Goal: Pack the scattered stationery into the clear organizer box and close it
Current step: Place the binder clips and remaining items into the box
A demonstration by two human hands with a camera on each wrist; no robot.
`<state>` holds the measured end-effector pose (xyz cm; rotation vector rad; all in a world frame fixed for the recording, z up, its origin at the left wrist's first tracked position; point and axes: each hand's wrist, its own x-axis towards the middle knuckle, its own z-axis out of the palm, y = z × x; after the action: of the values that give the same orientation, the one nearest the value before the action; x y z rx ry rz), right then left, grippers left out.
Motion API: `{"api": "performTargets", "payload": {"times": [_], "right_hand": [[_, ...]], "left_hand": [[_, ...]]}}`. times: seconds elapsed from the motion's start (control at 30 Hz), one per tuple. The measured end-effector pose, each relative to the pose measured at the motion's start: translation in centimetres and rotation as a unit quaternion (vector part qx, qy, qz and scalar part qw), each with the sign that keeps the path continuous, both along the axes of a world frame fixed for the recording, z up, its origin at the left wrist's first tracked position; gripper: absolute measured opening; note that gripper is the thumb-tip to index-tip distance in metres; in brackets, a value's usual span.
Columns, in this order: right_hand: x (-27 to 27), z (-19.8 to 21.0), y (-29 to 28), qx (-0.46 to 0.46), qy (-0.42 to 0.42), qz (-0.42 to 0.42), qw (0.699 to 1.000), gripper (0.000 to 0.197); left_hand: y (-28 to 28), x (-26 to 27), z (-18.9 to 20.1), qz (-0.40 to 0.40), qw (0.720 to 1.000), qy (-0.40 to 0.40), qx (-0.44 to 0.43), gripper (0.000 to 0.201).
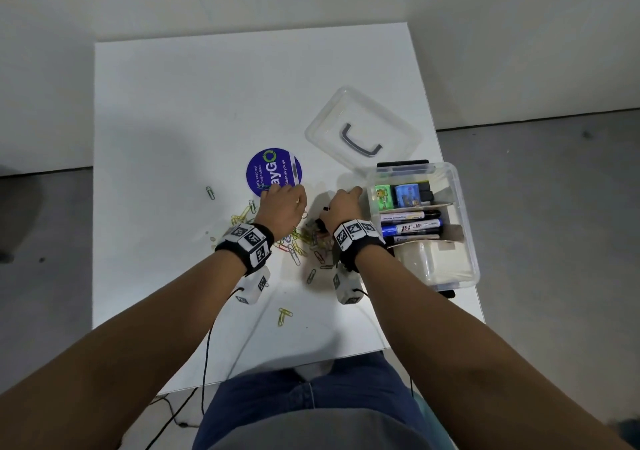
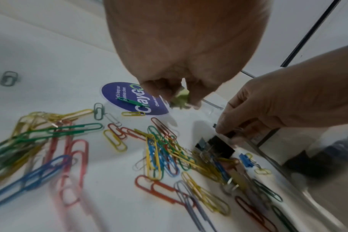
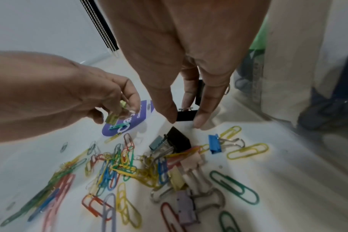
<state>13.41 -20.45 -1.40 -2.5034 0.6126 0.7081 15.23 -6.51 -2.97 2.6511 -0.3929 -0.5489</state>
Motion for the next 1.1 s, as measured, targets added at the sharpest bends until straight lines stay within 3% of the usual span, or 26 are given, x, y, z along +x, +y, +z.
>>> {"api": "performTargets", "payload": {"times": [0.07, 0.17, 0.3, 0.47, 0.57, 0.7, 0.77, 0.9, 1.0, 1.1], "right_hand": [[-0.3, 0.6, 0.0, 0.023, -0.029, 0.004, 0.999, 0.034], [-0.9, 2.5, -0.7, 0.06, -0.101, -0.001, 0.993, 0.028], [-2.8, 5.7, -2.3, 0.115, -0.173, 0.002, 0.978, 0.023], [-7.1, 9.1, -6.1, 0.167, -0.215, 0.015, 0.962, 0.023], [-9.8, 10.0, -8.5, 0.163, -0.212, -0.004, 0.964, 0.018], [-12.3, 9.6, -10.9, 0.124, -0.181, -0.019, 0.975, 0.017], [-13.0, 9.0, -11.4, 0.094, -0.145, 0.011, 0.985, 0.017], [-13.7, 8.5, -10.3, 0.04, -0.118, 0.083, 0.989, 0.015], [-14.0, 8.3, -8.8, 0.011, -0.111, 0.087, 0.99, 0.025], [-14.1, 8.0, -7.9, -0.002, -0.091, 0.081, 0.993, 0.03]], "left_hand": [[-0.6, -0.9, 0.0, -0.008, 1.0, 0.023, 0.012, 0.021], [-1.7, -2.0, -0.4, -0.001, 0.999, 0.049, -0.003, 0.016], [-3.2, -3.3, -1.0, -0.046, 0.998, 0.036, 0.038, 0.043], [-4.0, -3.5, -1.4, -0.037, 0.997, 0.019, 0.067, 0.021], [-3.8, -3.7, -1.4, -0.041, 0.998, 0.012, 0.044, 0.013], [-3.2, -4.1, -0.9, -0.015, 0.998, 0.015, 0.052, 0.046], [-2.9, -4.3, -0.8, -0.007, 0.997, 0.029, 0.068, 0.051], [-3.0, -4.8, -1.2, -0.005, 0.996, 0.062, 0.068, 0.035], [-3.0, -5.0, -1.5, -0.013, 0.995, 0.053, 0.081, 0.018], [-2.8, -5.5, -1.6, 0.004, 0.997, 0.032, 0.065, 0.015]]}}
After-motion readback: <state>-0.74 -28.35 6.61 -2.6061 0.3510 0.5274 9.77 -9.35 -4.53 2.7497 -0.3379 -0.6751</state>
